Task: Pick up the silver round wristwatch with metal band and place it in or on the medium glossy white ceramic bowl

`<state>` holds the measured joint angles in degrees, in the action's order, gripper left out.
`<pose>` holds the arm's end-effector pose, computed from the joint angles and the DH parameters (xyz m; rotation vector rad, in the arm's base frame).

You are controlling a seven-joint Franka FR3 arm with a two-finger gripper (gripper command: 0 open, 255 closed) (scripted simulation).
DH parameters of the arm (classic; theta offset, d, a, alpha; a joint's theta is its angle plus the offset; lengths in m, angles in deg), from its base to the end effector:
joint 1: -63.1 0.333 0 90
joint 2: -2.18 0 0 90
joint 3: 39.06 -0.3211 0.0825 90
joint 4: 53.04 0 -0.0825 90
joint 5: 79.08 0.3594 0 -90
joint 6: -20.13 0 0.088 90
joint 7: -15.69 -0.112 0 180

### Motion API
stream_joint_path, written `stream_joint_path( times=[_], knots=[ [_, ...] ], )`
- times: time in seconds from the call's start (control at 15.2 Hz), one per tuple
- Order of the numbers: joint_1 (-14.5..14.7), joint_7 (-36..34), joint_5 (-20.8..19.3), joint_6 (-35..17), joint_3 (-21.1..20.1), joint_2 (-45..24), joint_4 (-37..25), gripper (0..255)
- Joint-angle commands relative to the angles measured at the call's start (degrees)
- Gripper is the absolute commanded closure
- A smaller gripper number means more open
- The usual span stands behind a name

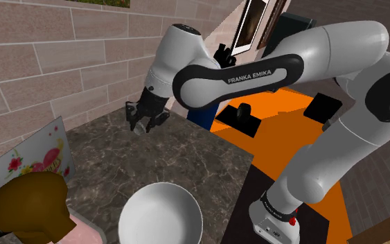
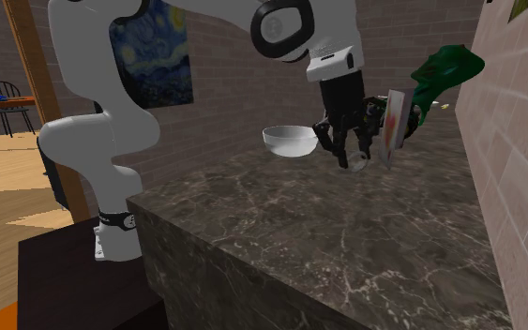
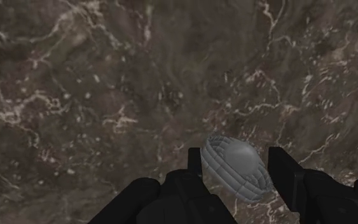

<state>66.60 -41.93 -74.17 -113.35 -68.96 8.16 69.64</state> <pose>0.4341 0.2963 0.4839 -2.8376 0.6764 -0.2692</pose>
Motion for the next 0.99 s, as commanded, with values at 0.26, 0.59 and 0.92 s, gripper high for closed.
stream_joint_path(
  times=[0.26, 0.59, 0.92],
  knots=[
    [-0.11, 0.39, 0.50, 4.76, 0.38, 1.14, -3.71, 255],
    [-0.18, 0.56, 0.79, 8.60, 0.67, 1.94, -6.82, 255],
    [-0.28, 0.58, 0.88, 12.43, 0.91, 2.40, -10.24, 255]
  ],
)
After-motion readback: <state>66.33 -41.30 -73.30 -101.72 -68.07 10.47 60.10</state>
